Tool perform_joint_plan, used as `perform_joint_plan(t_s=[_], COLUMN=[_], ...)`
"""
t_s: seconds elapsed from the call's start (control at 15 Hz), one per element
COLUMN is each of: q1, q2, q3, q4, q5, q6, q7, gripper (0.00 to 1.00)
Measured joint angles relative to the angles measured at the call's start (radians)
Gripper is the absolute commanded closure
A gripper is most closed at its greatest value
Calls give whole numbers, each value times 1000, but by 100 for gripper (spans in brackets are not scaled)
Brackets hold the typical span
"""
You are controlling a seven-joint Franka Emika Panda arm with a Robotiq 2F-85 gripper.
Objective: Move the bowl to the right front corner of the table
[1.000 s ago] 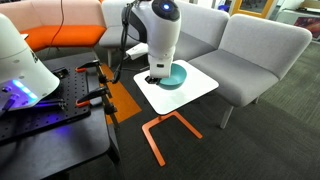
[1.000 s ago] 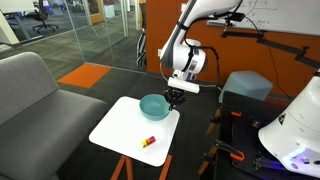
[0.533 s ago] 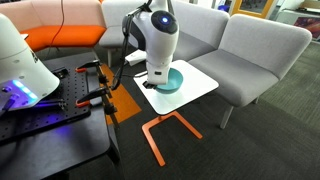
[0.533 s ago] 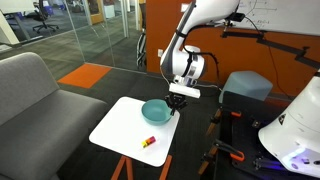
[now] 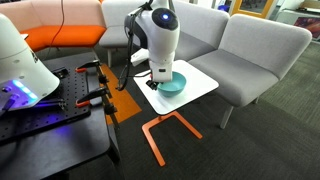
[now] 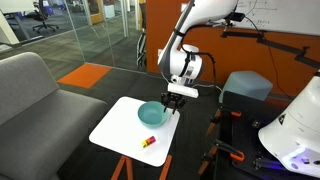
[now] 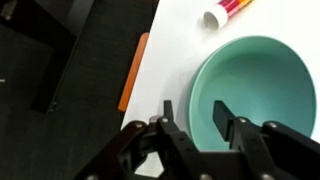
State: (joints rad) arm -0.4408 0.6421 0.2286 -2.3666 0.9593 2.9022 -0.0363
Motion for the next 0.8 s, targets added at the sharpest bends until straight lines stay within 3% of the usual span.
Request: perform_joint_plan(t_s=[0.13, 0.2, 0.53, 0.8], q1=[-10, -15, 8, 86], q2=[-42, -75, -303, -478], q3=[17, 28, 53, 30], q4=[-22, -40, -190, -320], q5=[11, 19, 22, -125], q6=[4, 4, 3, -7], q7=[-19, -22, 30, 229], gripper=[2, 0, 0, 0])
